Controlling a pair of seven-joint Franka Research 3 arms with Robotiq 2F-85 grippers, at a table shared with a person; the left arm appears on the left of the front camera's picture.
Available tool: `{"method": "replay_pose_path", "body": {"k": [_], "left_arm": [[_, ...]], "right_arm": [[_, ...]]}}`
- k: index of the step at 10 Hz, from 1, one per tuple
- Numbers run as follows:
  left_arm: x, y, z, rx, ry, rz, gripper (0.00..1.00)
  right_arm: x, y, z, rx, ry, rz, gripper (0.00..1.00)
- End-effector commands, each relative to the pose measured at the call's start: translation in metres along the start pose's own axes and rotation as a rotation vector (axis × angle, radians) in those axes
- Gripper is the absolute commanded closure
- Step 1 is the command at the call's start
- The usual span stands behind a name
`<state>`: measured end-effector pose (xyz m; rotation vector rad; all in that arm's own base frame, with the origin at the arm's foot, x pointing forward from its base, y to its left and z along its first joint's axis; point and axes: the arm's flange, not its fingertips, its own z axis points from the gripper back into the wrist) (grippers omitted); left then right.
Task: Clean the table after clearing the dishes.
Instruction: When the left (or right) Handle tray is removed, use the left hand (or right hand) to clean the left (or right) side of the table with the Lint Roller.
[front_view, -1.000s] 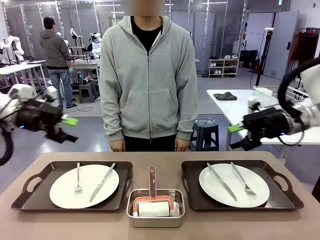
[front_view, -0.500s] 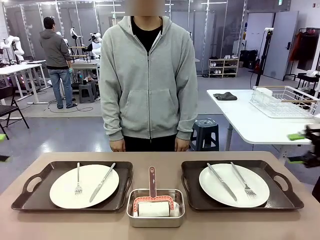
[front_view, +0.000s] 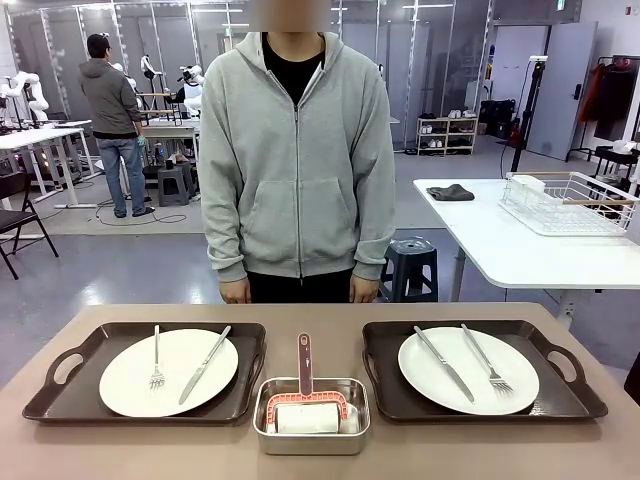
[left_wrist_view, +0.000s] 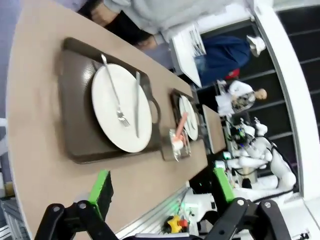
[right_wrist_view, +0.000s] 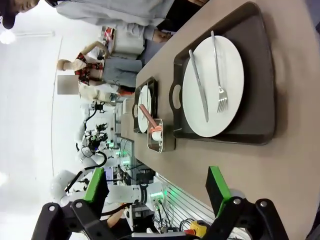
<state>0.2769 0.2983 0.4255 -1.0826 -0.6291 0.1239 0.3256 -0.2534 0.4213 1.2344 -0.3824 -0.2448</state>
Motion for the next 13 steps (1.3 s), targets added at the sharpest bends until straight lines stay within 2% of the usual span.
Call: {"method": "replay_pose_path", "body": {"k": [1,5,6,13], "left_arm": [[-0.003,-0.008,-0.002,0.073,-0.049,-0.017,0.0],[0.004,-0.009,0.007,0.103,-0.089,-0.019,0.0],[0.006,-0.01,0.011,0.08,-0.055,-0.04,0.0],[0.006,-0.01,0.011,0.08,-0.055,-0.04,0.0]], "right_arm": [[-0.011,0.008,-0.002,-0.03,-0.02,-0.015,0.0],[-0.008,0.009,-0.009,-0.06,-0.021,-0.021,0.0],[-0.005,0.003,0.003,-0.026,-0.021,0.003,0.0],[-0.005,0.003,0.003,-0.026,-0.021,0.003,0.0]]}}
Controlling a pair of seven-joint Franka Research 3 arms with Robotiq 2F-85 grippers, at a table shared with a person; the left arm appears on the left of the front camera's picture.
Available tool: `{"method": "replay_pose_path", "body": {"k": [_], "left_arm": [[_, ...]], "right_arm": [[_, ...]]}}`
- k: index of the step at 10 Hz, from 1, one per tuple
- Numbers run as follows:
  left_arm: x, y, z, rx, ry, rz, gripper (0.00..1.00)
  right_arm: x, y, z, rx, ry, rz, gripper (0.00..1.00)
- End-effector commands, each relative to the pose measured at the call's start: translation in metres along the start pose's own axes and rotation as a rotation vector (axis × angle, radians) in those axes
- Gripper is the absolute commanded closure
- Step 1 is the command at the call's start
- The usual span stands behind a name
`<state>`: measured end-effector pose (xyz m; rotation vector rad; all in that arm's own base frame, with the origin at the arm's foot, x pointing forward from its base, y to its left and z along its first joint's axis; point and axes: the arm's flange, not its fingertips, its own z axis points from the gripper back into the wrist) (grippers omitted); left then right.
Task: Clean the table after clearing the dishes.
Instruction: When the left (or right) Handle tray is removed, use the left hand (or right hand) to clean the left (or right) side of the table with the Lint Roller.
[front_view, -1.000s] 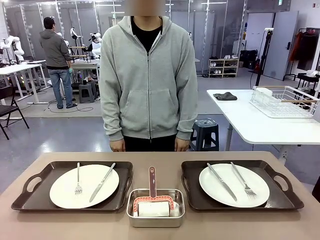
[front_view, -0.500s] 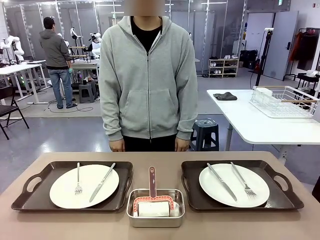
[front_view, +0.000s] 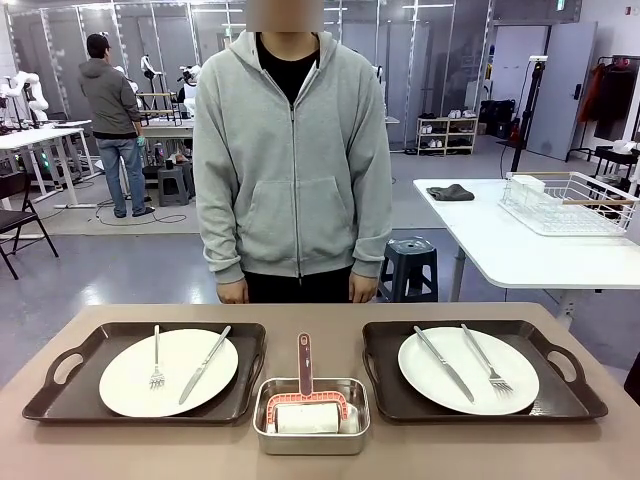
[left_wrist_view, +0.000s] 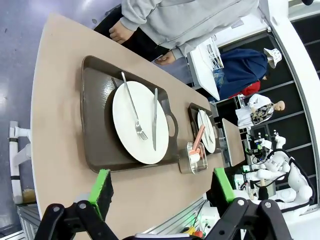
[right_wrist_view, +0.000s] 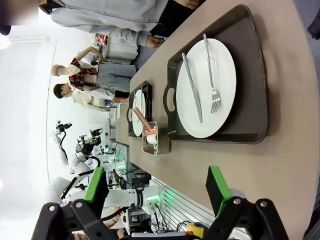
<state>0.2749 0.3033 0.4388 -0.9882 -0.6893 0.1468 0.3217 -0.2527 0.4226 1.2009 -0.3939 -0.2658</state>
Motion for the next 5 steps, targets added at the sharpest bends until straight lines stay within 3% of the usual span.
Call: {"method": "replay_pose_path", "body": {"k": [1,5], "left_arm": [[-0.0001,-0.0009,0.0021,-0.004,0.001,-0.001,0.0],[-0.0001,-0.0009,0.0021,-0.004,0.001,-0.001,0.0]], "right_arm": [[-0.0017,0.0017,0.0016,0.006,0.0,0.005,0.0],[-0.0017,0.0017,0.0016,0.006,0.0,0.005,0.0]]}}
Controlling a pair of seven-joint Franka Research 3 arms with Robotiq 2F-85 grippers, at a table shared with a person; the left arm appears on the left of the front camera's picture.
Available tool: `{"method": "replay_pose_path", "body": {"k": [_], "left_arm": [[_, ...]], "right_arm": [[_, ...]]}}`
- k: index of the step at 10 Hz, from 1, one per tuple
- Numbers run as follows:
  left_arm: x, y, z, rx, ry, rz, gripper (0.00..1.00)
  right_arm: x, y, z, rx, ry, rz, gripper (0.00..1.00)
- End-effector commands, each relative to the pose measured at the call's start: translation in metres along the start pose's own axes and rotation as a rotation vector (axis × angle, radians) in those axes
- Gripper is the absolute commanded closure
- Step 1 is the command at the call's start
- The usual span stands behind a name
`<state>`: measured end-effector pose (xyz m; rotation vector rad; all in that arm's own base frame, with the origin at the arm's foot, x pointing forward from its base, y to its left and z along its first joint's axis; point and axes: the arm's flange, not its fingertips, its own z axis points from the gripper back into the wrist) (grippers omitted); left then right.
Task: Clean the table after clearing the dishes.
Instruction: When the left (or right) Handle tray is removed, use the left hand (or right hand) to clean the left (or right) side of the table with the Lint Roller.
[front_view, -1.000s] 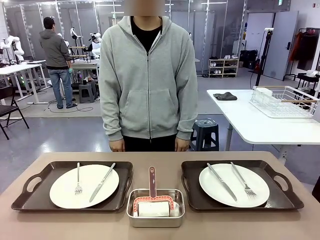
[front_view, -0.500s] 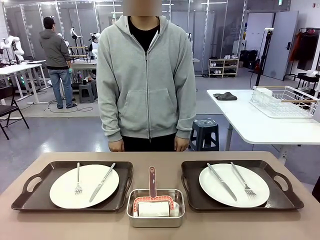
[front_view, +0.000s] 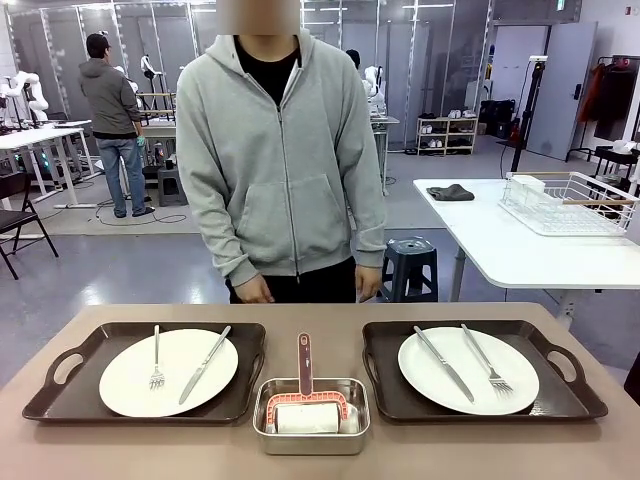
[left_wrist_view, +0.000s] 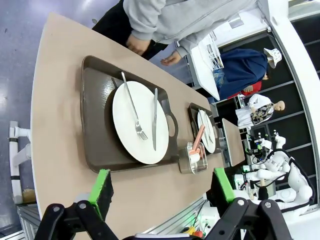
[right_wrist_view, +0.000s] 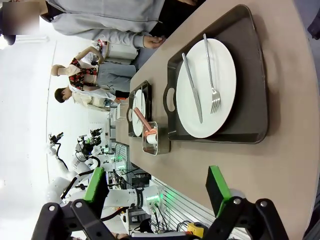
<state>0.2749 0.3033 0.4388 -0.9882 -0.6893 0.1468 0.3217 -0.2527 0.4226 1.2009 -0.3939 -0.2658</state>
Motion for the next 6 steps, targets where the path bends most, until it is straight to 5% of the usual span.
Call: {"method": "replay_pose_path", "body": {"k": [1,6], "left_arm": [[-0.0001,-0.0009,0.0021,-0.004,0.001,-0.001,0.0],[-0.0001,-0.0009,0.0021,-0.004,0.001,-0.001,0.0]], "right_arm": [[-0.0017,0.0017,0.0016,0.006,0.0,0.005,0.0],[-0.0017,0.0017,0.0016,0.006,0.0,0.005,0.0]]}}
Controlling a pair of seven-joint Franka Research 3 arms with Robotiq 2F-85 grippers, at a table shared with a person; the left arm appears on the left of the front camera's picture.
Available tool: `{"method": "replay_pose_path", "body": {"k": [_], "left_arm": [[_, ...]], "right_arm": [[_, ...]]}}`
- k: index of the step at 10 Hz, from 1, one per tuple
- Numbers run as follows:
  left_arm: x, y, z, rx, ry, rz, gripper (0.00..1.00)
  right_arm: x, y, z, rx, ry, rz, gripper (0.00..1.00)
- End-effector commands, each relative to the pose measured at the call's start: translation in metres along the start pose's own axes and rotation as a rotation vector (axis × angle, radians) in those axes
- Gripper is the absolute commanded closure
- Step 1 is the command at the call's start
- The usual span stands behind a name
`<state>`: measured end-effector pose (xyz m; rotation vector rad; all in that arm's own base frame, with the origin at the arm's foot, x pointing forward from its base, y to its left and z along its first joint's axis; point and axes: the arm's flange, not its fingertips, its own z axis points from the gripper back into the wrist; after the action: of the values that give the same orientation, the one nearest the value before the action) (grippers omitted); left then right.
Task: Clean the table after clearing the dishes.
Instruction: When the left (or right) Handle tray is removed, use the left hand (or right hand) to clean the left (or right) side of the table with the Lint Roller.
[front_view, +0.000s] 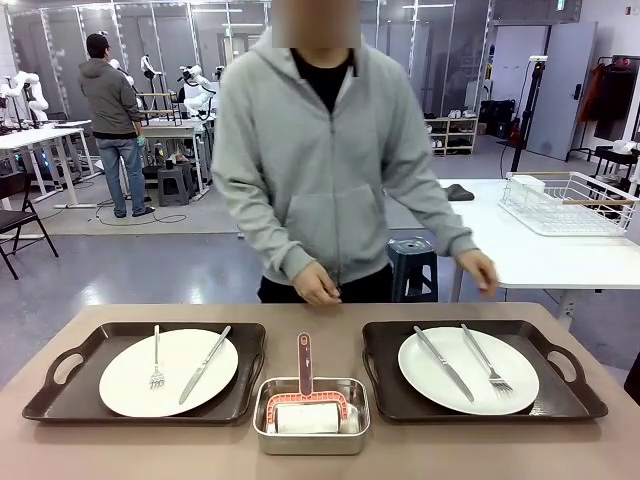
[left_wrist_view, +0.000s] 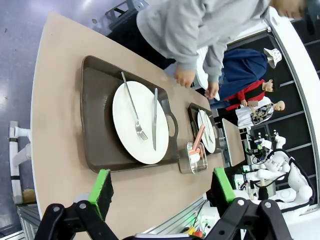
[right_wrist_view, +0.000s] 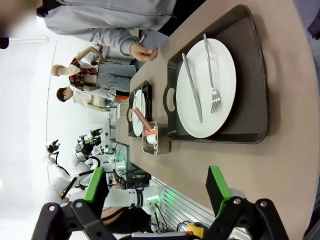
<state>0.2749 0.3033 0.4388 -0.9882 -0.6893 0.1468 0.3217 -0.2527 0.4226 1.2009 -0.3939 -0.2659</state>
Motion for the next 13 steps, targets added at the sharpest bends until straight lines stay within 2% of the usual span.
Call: {"method": "replay_pose_path", "body": {"k": [1,13], "left_arm": [[-0.0001,-0.0009,0.0021,-0.004,0.001,-0.001,0.0],[-0.0001,-0.0009,0.0021,-0.004,0.001,-0.001,0.0]], "right_arm": [[-0.0017,0.0017,0.0016,0.006,0.0,0.005,0.0],[-0.0017,0.0017,0.0016,0.006,0.0,0.005,0.0]]}}
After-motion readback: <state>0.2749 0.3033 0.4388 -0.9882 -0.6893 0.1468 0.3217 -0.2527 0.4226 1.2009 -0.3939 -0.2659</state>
